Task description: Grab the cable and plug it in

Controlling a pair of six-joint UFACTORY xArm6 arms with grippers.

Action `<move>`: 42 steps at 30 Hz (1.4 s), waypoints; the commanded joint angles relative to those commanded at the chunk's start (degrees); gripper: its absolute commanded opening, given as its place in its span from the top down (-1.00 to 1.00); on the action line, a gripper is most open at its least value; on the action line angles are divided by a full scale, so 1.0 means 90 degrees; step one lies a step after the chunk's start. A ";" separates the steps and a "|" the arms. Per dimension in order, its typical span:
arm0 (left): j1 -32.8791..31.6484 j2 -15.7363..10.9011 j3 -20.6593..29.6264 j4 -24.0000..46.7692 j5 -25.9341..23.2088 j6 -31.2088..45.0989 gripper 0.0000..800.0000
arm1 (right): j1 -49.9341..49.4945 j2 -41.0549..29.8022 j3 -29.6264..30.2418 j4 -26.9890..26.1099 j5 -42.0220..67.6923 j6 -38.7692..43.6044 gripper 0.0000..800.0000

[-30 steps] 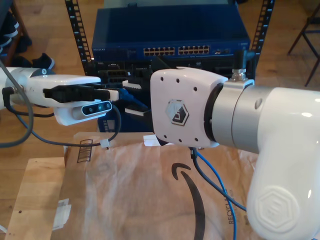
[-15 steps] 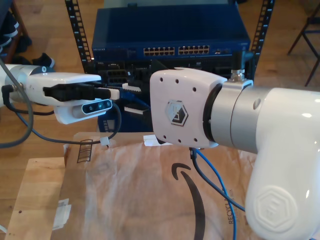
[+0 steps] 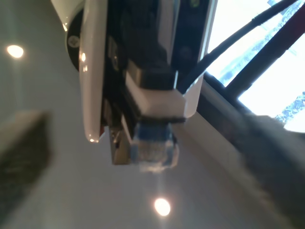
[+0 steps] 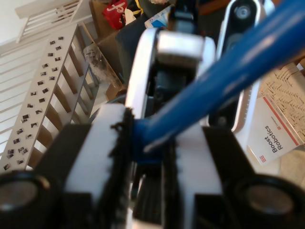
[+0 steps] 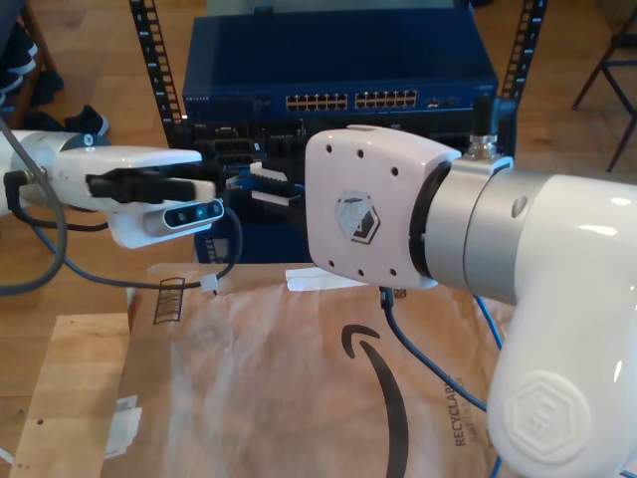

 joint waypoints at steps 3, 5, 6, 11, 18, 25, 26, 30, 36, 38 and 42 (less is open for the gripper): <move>0.0176 -0.0186 -0.0039 0.0010 -0.0596 0.0000 -1.00 | -0.0020 0.0205 -0.0020 0.0010 -0.0020 0.0000 1.00; 0.0440 -0.0352 -0.0020 0.0020 -0.1172 0.0020 -1.00 | -0.0078 0.0410 -0.0059 0.0010 -0.0244 0.0000 1.00; 0.0498 -0.0391 -0.0020 0.0039 -0.1270 0.0010 -1.00 | -0.0088 0.0498 -0.0059 0.0010 -0.0440 0.0000 1.00; 0.0879 -0.0645 -0.0029 0.1172 -0.1582 0.0020 -1.00 | -0.0469 0.0762 0.0010 0.0000 -0.1006 0.0000 1.00; 0.1201 -0.1573 -0.0020 0.3810 -0.2002 0.0098 -1.00 | -0.0860 0.1026 0.0664 0.0000 -0.2462 -0.0010 1.00; 0.2168 -0.2081 0.0176 0.5548 -0.2002 0.1641 -1.00 | -0.0869 0.1387 0.1485 0.0010 -0.4366 -0.0059 0.99; 0.2335 -0.2110 0.0283 0.5753 -0.2002 0.1885 -1.00 | -0.0869 0.1495 0.1602 0.0010 -0.4698 -0.0059 0.98; 0.2960 -0.2491 0.0938 0.6466 -0.2217 0.2921 -1.00 | -0.0899 0.2178 0.1758 0.0254 -0.6056 -0.0410 0.98; 0.4015 -0.3487 0.2227 0.7306 -0.2335 0.4611 -1.00 | -0.0811 0.3087 0.1524 0.1475 -0.7541 -0.1436 0.98; 0.4425 -0.3731 0.2501 0.7590 -0.2344 0.5177 -1.00 | -0.0772 0.3233 0.1465 0.1514 -0.7609 -0.1436 0.99; 0.5587 -0.3819 0.2784 0.8254 -0.2803 0.6388 -1.00 | -0.0713 0.3429 0.1133 0.2110 -0.7639 -0.1524 0.99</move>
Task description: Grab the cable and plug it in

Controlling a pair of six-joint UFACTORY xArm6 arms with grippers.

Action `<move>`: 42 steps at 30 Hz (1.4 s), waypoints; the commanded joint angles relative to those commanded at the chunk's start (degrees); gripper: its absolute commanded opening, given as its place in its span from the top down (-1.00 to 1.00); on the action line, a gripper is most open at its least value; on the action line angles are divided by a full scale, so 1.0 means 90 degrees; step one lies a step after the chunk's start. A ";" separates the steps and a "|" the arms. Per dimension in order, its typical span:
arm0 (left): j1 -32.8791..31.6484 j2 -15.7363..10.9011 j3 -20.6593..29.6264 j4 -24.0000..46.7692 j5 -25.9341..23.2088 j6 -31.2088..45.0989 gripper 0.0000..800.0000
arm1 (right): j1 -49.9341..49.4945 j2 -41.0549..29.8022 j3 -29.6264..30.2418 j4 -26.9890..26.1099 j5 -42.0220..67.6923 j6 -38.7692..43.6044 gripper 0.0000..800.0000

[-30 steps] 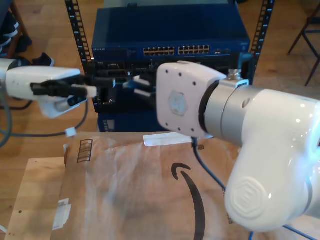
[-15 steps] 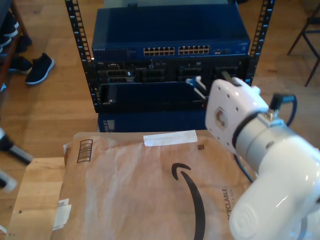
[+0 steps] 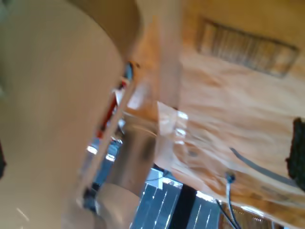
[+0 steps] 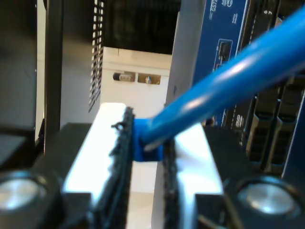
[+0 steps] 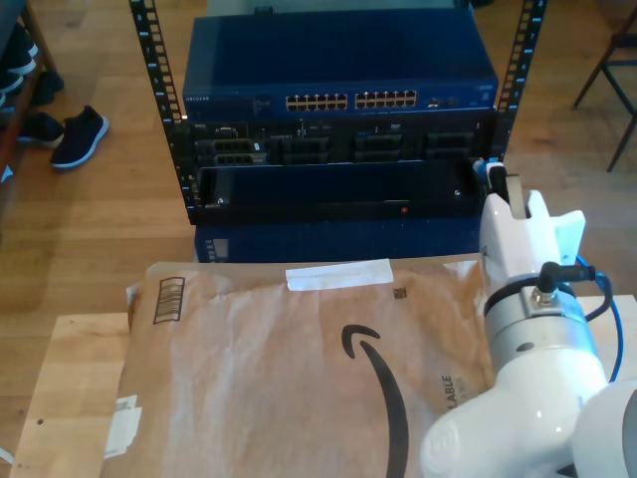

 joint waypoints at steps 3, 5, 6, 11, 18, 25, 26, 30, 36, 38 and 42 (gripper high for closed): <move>0.0733 0.0000 0.0332 0.0264 -0.0371 0.0703 -1.00 | 0.0039 0.0244 -0.0166 0.0352 -0.0342 -0.0342 0.99; 0.1074 -0.0039 0.0625 0.0488 -0.0703 0.1084 -1.00 | 0.0039 0.0440 -0.0274 0.0361 -0.0625 -0.0352 0.99; 0.1231 -0.0078 0.0781 0.0596 -0.0869 0.1231 -1.00 | 0.0039 0.0527 -0.0322 0.0361 -0.0684 -0.0352 0.99; 0.1954 -0.0254 0.1582 0.0703 -0.1602 0.1768 -1.00 | 0.0107 0.0879 -0.0742 0.1035 -0.0713 -0.0371 0.99; 0.2012 -0.0508 0.2589 0.0840 -0.2686 0.1807 -1.00 | 0.0117 0.1045 -0.0860 0.1153 -0.0713 -0.0371 1.00; 0.2540 -0.0674 0.2755 0.0860 -0.3038 0.2686 -1.00 | 0.0107 0.1260 -0.0928 0.1192 -0.0703 -0.0361 1.00; 0.2686 -0.0674 0.2842 0.0860 -0.3175 0.2852 -1.00 | 0.0107 0.1260 -0.0957 0.1192 -0.0713 -0.0361 1.00; 0.3360 -0.0645 0.3380 0.0840 -0.4347 0.3165 -1.00 | 0.0107 0.1280 -0.0996 0.1280 -0.0703 -0.0361 1.00; 0.3419 -0.0342 0.3849 0.0830 -0.5343 0.3194 -1.00 | 0.0117 0.1338 -0.1231 0.1299 -0.0703 -0.0361 1.00; 0.3419 -0.0342 0.3839 0.0821 -0.5343 0.3194 -1.00 | 0.0117 0.1416 -0.1407 0.1368 -0.0703 -0.0371 1.00; 0.3419 -0.0342 0.3839 0.0821 -0.5324 0.3194 -1.00 | 0.0137 0.1465 -0.1504 0.1426 -0.0703 -0.0400 1.00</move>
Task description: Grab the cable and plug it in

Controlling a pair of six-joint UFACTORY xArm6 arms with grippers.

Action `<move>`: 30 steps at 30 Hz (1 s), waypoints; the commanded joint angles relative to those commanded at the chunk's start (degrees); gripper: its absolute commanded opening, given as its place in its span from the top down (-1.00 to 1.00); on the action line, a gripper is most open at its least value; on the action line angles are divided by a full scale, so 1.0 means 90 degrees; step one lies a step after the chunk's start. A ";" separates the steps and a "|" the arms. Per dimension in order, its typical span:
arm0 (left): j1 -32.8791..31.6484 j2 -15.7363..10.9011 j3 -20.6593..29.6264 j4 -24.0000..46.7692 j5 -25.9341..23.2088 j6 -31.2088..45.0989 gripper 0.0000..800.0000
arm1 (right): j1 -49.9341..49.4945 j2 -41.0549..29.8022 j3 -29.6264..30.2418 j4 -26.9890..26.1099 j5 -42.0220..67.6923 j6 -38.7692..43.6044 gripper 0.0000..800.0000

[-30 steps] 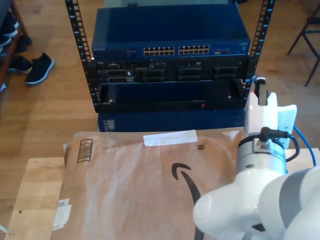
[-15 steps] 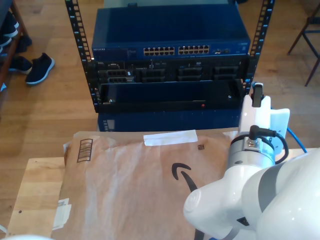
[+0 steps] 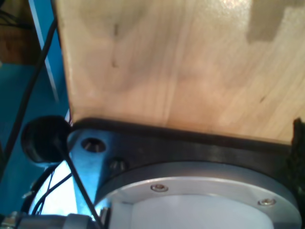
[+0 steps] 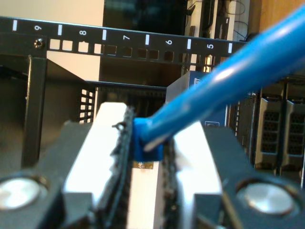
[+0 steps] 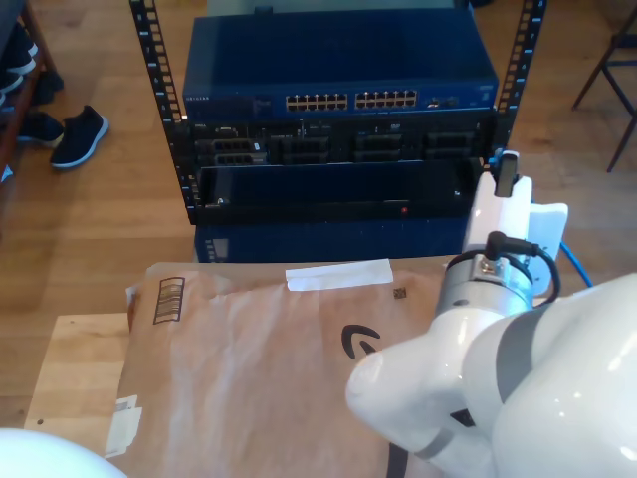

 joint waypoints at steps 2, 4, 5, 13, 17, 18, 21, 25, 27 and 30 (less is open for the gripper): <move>0.0000 0.0000 0.0000 0.0000 0.0000 0.0000 -1.00 | 0.0254 0.0049 0.0010 -0.0010 -0.0010 0.0000 1.00; 0.0000 0.0000 0.0000 0.0000 0.0000 0.0000 -1.00 | 0.0420 0.0205 -0.0039 0.0010 -0.0010 0.0000 1.00; 0.0000 0.0000 0.0000 0.0000 0.0000 0.0000 -1.00 | 0.0420 0.0264 -0.0049 0.0010 0.0000 0.0000 1.00; 0.0000 0.0000 0.0000 0.0000 0.0000 0.0000 -1.00 | 0.0606 0.0440 -0.1123 -0.0039 0.0410 -0.0840 1.00; 0.0000 0.0000 0.0000 0.0000 0.0000 0.0000 -1.00 | 0.0977 0.0694 -0.1553 -0.0020 0.0420 -0.1192 1.00; 0.0000 0.0000 0.0000 0.0000 0.0000 0.0000 -1.00 | 0.0967 0.0694 -0.1543 -0.0029 0.0440 -0.1309 1.00; 0.0000 0.0000 0.0000 0.0000 0.0000 0.0000 -1.00 | 0.0957 0.0860 -0.1729 0.0010 0.0733 -0.1436 1.00; 0.0000 0.0000 0.0000 0.0000 0.0000 0.0000 -1.00 | 0.0957 0.0889 -0.1963 0.0127 0.1153 -0.1915 1.00; 0.0000 0.0000 0.0000 0.0000 0.0000 0.0000 -1.00 | 0.0977 0.0899 -0.1963 0.0156 0.1182 -0.2129 1.00; 0.0000 0.0000 0.0000 0.0000 0.0000 0.0000 -1.00 | 0.0967 0.0987 -0.2002 0.0156 0.1221 -0.2139 1.00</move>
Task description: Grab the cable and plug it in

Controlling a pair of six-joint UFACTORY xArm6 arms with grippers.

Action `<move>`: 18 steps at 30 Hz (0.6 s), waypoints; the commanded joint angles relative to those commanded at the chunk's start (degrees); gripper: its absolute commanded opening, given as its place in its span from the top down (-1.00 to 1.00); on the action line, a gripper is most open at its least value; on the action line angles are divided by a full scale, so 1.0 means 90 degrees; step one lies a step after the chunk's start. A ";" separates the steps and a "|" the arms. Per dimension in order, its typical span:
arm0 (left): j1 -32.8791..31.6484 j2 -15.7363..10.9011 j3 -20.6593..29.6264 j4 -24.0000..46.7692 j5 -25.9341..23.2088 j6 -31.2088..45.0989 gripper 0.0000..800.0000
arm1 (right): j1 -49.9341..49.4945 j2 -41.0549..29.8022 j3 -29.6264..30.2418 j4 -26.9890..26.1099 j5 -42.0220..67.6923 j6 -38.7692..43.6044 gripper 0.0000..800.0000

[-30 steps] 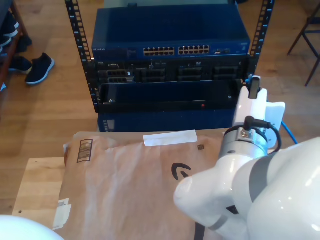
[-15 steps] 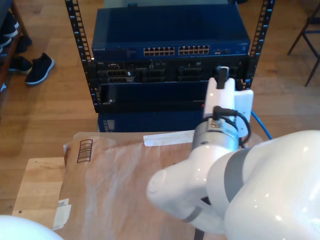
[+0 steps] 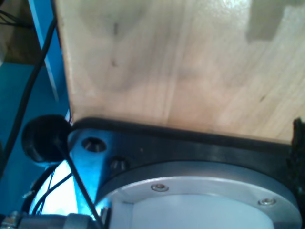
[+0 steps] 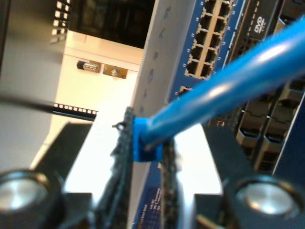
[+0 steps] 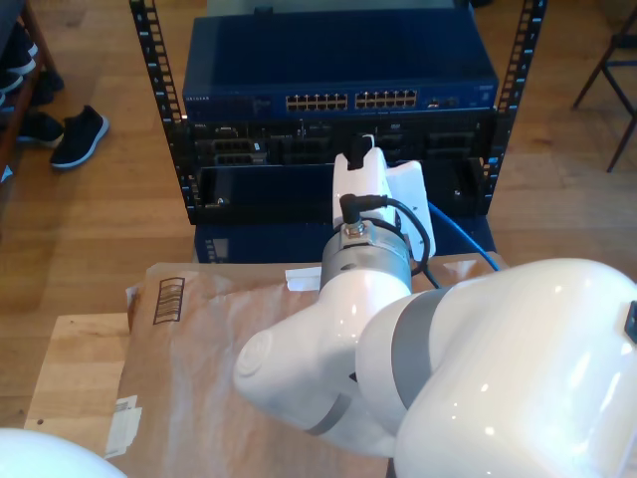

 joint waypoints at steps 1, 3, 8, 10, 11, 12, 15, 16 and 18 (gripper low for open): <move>0.0000 0.0000 0.0000 0.0000 0.0000 0.0000 -1.00 | -0.0010 0.0039 -0.0049 0.0000 0.0059 0.0000 1.00; 0.0000 0.0000 0.0000 0.0000 0.0000 0.0000 -1.00 | -0.0020 0.0049 -0.0293 -0.0010 0.0293 -0.0020 1.00; 0.0000 0.0000 0.0000 0.0000 0.0000 0.0000 -1.00 | -0.0156 0.0088 -0.0557 -0.0059 0.0713 -0.0147 1.00; 0.0000 0.0000 0.0000 0.0000 0.0000 0.0000 -1.00 | -0.0283 0.0186 -0.0625 -0.0020 0.0801 -0.0440 1.00; 0.0000 0.0000 0.0000 0.0000 0.0000 0.0000 -1.00 | -0.0322 0.0186 -0.0596 -0.0020 0.0879 -0.0508 1.00; 0.0000 0.0000 0.0000 0.0000 0.0000 0.0000 -1.00 | -0.0332 0.0176 -0.0576 -0.0010 0.1045 -0.0527 1.00; 0.0000 0.0000 0.0000 0.0000 0.0000 0.0000 -1.00 | -0.0352 0.0020 -0.0488 0.0078 0.1299 -0.0567 1.00; 0.0000 0.0000 0.0000 0.0000 0.0000 0.0000 -1.00 | -0.0352 0.0020 -0.0469 0.0137 0.1299 -0.0645 1.00; 0.0000 0.0000 0.0000 0.0000 0.0000 0.0000 -1.00 | -0.0352 -0.0010 -0.0430 0.0176 0.1299 -0.0928 1.00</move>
